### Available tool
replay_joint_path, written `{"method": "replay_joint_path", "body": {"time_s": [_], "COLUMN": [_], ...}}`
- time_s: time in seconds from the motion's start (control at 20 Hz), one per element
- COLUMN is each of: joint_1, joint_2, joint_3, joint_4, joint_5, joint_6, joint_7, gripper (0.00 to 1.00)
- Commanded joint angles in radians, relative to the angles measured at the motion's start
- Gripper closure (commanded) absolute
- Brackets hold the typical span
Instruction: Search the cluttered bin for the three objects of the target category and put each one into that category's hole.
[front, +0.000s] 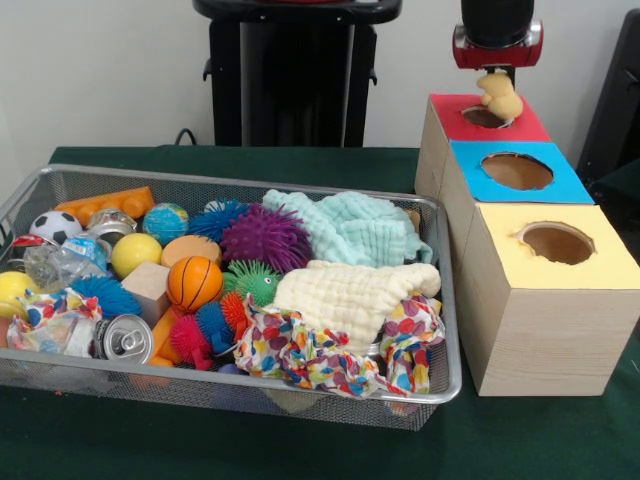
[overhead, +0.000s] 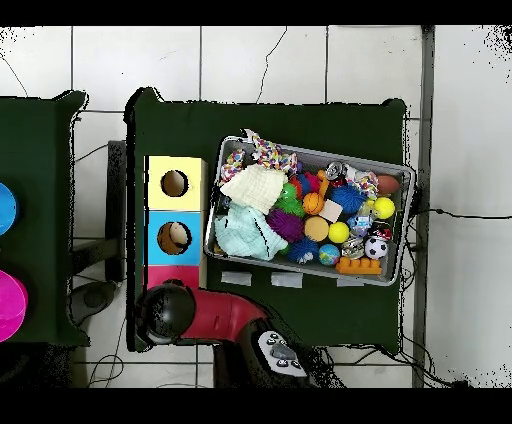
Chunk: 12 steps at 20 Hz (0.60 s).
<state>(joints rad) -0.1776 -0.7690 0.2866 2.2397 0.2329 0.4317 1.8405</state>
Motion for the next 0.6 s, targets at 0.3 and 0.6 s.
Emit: {"method": "replay_joint_path", "body": {"time_s": [0.3,0.6], "joint_1": [-0.034,-0.034], "joint_2": [0.053,0.035], "joint_3": [-0.061,-0.067], "joint_4": [-0.195,-0.191], "joint_5": [-0.079,-0.105], "joint_6": [-0.007,0.006], "joint_7": [0.077,0.084], "gripper": [1.0,1.0]}}
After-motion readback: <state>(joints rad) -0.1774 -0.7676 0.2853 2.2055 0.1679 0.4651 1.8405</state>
